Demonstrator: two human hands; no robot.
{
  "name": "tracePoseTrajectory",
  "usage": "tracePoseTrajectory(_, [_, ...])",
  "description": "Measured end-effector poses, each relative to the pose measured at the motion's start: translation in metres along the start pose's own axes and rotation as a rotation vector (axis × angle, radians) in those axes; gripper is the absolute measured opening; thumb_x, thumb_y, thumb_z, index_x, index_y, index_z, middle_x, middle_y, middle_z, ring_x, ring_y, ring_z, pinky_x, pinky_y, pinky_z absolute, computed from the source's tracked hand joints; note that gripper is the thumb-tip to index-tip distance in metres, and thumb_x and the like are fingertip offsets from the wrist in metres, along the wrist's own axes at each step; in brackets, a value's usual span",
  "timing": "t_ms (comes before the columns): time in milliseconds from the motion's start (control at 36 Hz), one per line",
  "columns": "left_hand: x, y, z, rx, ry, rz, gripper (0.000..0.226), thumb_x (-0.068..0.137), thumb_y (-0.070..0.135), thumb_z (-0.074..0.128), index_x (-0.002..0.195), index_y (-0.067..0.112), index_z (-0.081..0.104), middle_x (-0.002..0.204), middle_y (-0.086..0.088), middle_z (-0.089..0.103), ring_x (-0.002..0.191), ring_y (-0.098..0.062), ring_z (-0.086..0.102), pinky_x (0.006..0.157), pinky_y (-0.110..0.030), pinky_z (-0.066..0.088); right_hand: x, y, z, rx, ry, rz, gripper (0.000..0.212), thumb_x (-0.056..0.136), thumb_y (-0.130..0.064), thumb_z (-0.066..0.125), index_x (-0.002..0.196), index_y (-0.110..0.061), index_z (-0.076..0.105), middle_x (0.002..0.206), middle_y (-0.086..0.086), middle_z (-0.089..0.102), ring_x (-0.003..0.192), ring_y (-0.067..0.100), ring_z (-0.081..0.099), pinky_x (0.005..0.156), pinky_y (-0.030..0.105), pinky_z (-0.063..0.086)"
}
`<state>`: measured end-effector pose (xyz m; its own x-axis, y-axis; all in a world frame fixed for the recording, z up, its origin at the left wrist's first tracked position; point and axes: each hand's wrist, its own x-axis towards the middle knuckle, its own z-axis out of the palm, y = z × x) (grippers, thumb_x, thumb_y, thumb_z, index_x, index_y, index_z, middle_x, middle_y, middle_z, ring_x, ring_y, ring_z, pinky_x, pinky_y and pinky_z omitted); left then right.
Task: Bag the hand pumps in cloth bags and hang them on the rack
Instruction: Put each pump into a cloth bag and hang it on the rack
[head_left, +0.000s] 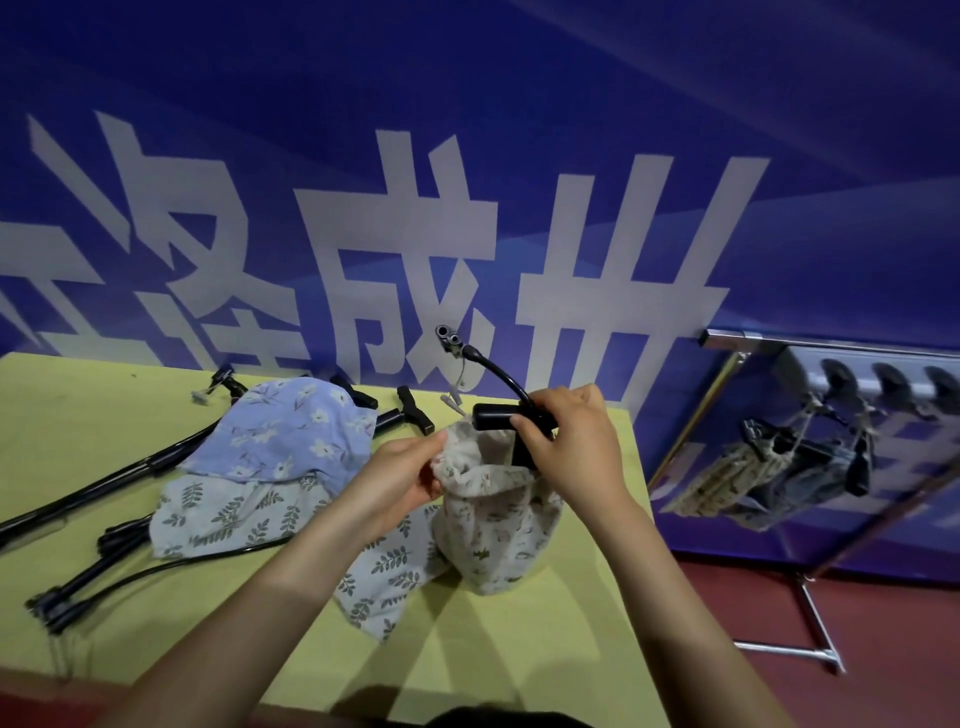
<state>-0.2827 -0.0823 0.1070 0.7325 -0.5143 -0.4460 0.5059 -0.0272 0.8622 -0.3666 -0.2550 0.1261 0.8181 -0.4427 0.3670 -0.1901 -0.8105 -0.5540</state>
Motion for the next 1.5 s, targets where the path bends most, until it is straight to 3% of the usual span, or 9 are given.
tracePoseTrajectory(83, [-0.002,-0.006,0.005,-0.072,0.072,-0.013,0.032,0.101,0.024,0.046,0.113,-0.002,0.060,0.089,-0.013,0.063,0.066,-0.015,0.049,0.047,-0.019,0.041,-0.003,0.001,-0.001,0.008,0.014,0.000,0.025,0.089,-0.037,0.063,0.107,-0.020,0.067,0.089,-0.005,0.065,0.099,0.013,0.039,0.066,0.027,0.035])
tracePoseTrajectory(222, [-0.008,-0.011,0.011,-0.050,0.084,0.160,0.023,0.099,0.022,0.049,0.105,0.007,0.066,0.096,-0.008,0.072,0.089,-0.019,0.065,0.077,-0.028,0.051,-0.008,-0.001,-0.001,0.017,0.018,-0.011,0.025,0.089,-0.037,0.064,0.107,-0.019,0.067,0.089,-0.005,0.066,0.100,0.013,0.040,0.067,0.026,0.037])
tracePoseTrajectory(472, [-0.018,0.007,0.014,-0.032,0.120,0.497,0.013,0.095,0.011,0.055,0.089,0.014,0.066,0.083,0.007,0.067,0.081,-0.007,0.062,0.073,-0.020,0.048,-0.017,-0.002,0.001,0.010,0.047,-0.044,0.024,0.090,-0.037,0.062,0.107,-0.021,0.067,0.091,-0.009,0.065,0.093,0.006,0.035,0.063,0.022,0.033])
tracePoseTrajectory(639, [-0.024,0.001,0.010,0.093,-0.010,0.518,0.022,0.098,0.008,0.047,0.112,0.008,0.064,0.120,-0.003,0.067,0.114,-0.015,0.061,0.095,-0.032,0.049,-0.023,-0.001,0.000,0.028,0.087,-0.037,0.023,0.088,-0.035,0.065,0.105,-0.019,0.067,0.088,-0.008,0.065,0.094,0.011,0.040,0.065,0.026,0.038])
tracePoseTrajectory(750, [-0.023,-0.006,0.008,0.209,-0.084,0.500,0.017,0.100,0.012,0.046,0.102,0.010,0.062,0.124,0.001,0.064,0.117,-0.015,0.059,0.081,-0.030,0.055,-0.024,-0.001,-0.001,0.059,0.077,-0.023,0.024,0.087,-0.034,0.066,0.106,-0.020,0.066,0.087,-0.009,0.062,0.094,0.010,0.040,0.066,0.026,0.041])
tracePoseTrajectory(917, [-0.031,-0.021,0.016,0.252,-0.272,0.426,0.021,0.087,0.026,0.053,0.106,0.019,0.058,0.105,-0.013,0.053,0.093,-0.025,0.059,0.076,-0.030,0.053,-0.027,-0.003,0.003,0.053,0.085,-0.030,0.023,0.087,-0.034,0.066,0.104,-0.019,0.064,0.089,-0.008,0.063,0.094,0.008,0.038,0.064,0.021,0.032])
tracePoseTrajectory(1083, [-0.034,-0.022,0.020,0.250,-0.146,0.499,0.028,0.100,0.019,0.044,0.118,0.032,0.061,0.127,0.006,0.058,0.110,-0.014,0.060,0.079,-0.031,0.055,-0.029,-0.008,0.002,0.106,0.023,-0.090,0.020,0.087,-0.028,0.065,0.105,-0.019,0.065,0.091,-0.009,0.063,0.094,0.006,0.037,0.068,0.013,0.034])
tracePoseTrajectory(1361, [-0.024,-0.008,-0.001,0.544,-0.055,0.628,0.028,0.096,0.012,0.055,0.106,0.036,0.065,0.097,0.024,0.069,0.086,0.003,0.063,0.072,-0.016,0.049,-0.027,-0.008,0.001,0.257,-0.108,-0.174,0.022,0.089,-0.010,0.060,0.109,-0.016,0.068,0.097,-0.014,0.063,0.094,0.011,0.041,0.081,0.007,0.031])
tracePoseTrajectory(1500, [-0.018,-0.004,-0.017,0.785,0.017,0.815,0.028,0.086,0.039,0.055,0.103,0.026,0.073,0.095,0.016,0.069,0.091,-0.002,0.063,0.073,-0.022,0.052,-0.024,-0.022,0.005,0.282,-0.185,-0.202,0.025,0.089,-0.008,0.061,0.111,-0.018,0.069,0.097,-0.018,0.063,0.098,0.008,0.042,0.083,0.007,0.032])
